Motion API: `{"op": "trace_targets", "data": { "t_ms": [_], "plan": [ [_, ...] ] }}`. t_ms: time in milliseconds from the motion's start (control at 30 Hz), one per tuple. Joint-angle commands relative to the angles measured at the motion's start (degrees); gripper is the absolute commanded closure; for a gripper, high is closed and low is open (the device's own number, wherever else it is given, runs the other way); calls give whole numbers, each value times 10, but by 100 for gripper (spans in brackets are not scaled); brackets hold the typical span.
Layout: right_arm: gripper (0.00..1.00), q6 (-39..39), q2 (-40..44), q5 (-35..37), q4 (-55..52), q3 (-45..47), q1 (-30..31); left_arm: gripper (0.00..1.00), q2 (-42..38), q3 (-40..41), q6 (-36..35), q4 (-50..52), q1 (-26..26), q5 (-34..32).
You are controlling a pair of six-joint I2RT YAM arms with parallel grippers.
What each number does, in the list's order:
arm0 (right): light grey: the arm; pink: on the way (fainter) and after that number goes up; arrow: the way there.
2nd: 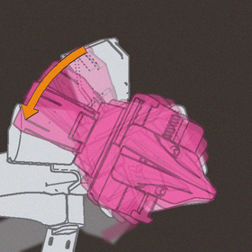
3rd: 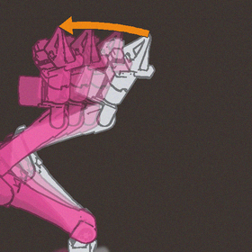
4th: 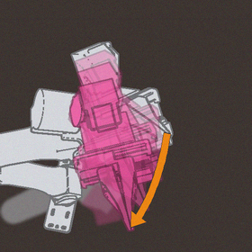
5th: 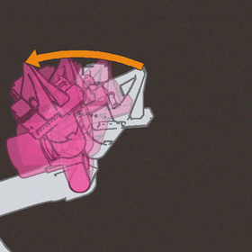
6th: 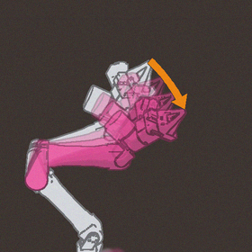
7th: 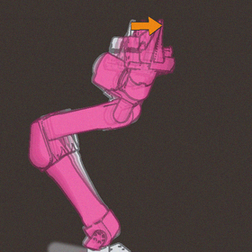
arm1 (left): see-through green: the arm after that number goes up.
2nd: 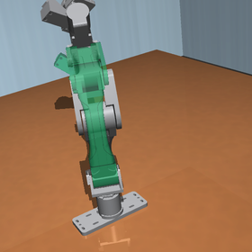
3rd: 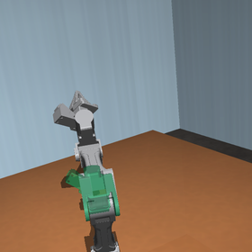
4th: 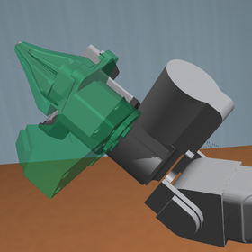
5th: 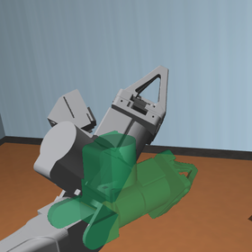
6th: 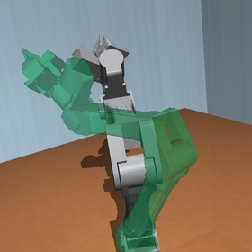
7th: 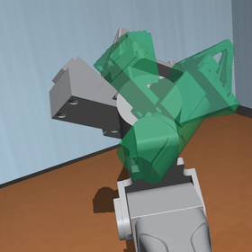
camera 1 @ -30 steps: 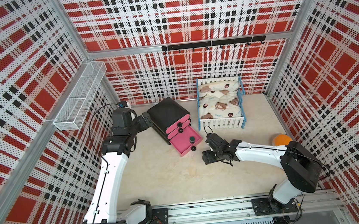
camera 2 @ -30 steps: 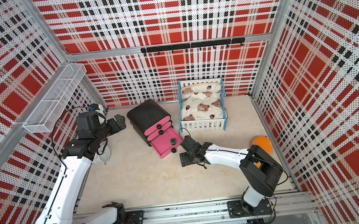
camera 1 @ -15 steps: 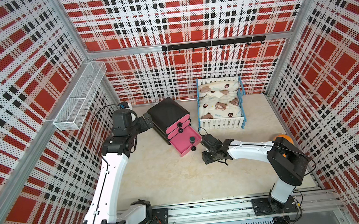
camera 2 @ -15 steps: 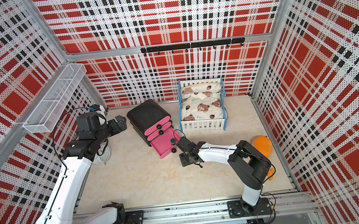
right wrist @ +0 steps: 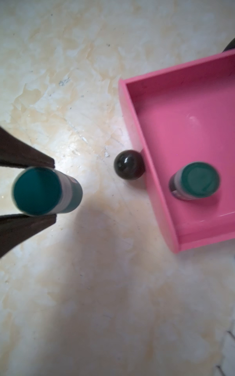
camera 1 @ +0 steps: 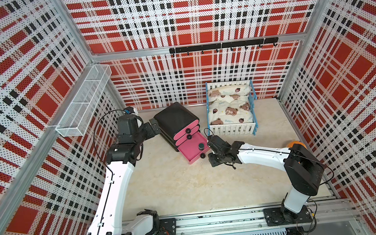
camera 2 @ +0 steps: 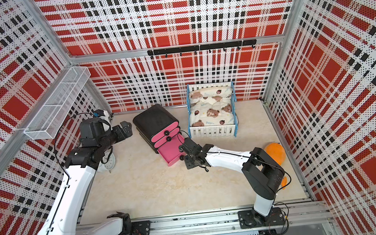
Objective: Put the paint cans in the drawer according to color
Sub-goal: Pick up the paint can at the center of the board, then place the paint can in the drawer.
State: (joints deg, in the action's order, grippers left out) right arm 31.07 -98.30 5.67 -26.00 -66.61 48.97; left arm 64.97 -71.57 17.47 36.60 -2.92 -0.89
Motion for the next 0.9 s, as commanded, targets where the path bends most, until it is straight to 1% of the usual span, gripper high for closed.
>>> {"op": "trace_targets", "data": {
  "t_ms": [0, 267, 633, 733, 867],
  "plan": [
    [89, -14, -10, 10, 24, -58, 5, 1, -13, -3, -7, 1, 3, -3],
    [88, -9, -84, -8, 69, -136, 11, 1, -12, -4, -7, 1, 4, -7],
    [88, -4, -160, -17, 119, -182, 14, 1, -7, -6, -3, -2, 3, -4],
    [88, -8, -192, -22, 107, -213, 14, 1, -6, -9, 2, -2, 3, 7],
    [88, -7, -207, -25, 117, -218, 14, 1, -9, -17, 15, -8, 4, 24]
  ]
}}
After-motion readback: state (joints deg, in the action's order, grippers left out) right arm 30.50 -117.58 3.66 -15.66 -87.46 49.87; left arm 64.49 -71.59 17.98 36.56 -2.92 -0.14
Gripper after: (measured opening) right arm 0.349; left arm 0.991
